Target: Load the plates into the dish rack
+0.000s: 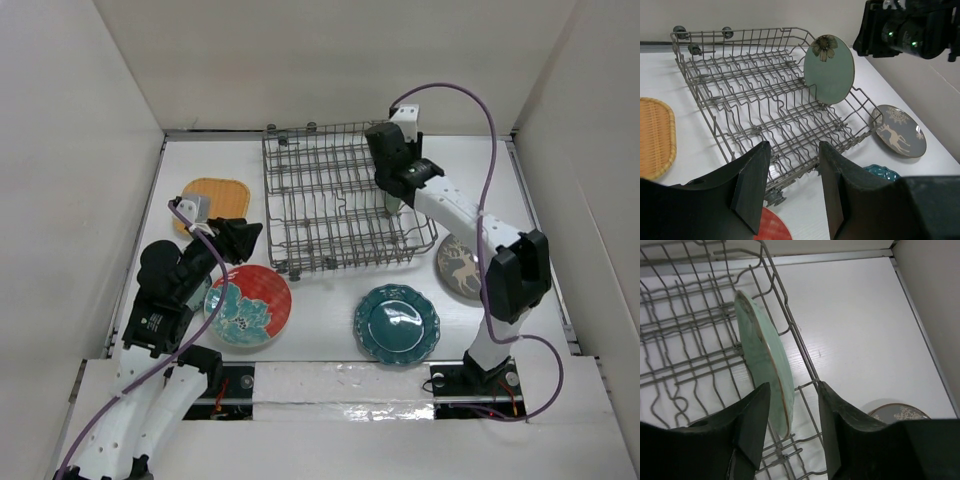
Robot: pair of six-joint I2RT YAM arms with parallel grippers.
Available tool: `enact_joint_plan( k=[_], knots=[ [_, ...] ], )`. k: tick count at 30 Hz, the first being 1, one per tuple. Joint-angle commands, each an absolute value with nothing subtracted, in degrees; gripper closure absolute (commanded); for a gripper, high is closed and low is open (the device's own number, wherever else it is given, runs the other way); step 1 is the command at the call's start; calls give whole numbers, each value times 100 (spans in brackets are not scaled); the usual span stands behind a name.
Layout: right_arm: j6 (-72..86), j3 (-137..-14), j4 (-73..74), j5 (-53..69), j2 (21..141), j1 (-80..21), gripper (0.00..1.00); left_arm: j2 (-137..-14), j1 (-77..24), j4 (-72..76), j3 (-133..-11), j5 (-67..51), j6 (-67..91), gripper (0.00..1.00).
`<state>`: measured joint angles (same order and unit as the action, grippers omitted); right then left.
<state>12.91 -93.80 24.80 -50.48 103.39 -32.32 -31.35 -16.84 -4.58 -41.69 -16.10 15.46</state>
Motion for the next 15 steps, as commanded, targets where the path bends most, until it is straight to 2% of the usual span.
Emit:
enact_joint_plan(
  k=[1, 3, 5, 6, 7, 8, 9, 12, 13, 15],
  knots=[
    [1537, -9387, 2136, -5028, 9608, -3217, 50, -3050, -1705, -202, -4131, -1705, 1529, 59],
    [1652, -8959, 1996, -4914, 9274, -3034, 43, -3024, -1705, -211, -4131, -1688, 1538, 59],
    [2011, -8370, 1733, -4433, 8426, -2788, 42, -2997, -1757, -228, -4122, -1618, 1538, 59],
    [2230, -7575, 1401, -4195, 8063, -2630, 47, -2988, -1758, -229, -4131, -1608, 1529, 59],
    [2702, -7106, 1223, -3923, 7677, -2236, 58, -2980, -1758, -229, -4131, -1600, 1529, 59],
    [2933, -6649, 1074, -3694, 6898, -2006, 94, -2953, -1819, -229, -4131, -1591, 1529, 59],
    [3205, -6201, 916, -3404, 6508, -1778, 100, -2936, -1819, -246, -4140, -1565, 1529, 59],
    [4180, -4287, 939, -2921, 5139, -367, 100, -2857, -1933, -272, -4157, -1459, 1521, 63],
    [4340, -4002, 1027, -2727, 4854, -360, 100, -2856, -1994, -272, -4157, -1442, 1521, 64],
    [4595, -3518, 1404, -2384, 4135, 551, 100, -2795, -2056, -281, -4157, -1424, 1529, 64]
  ],
)
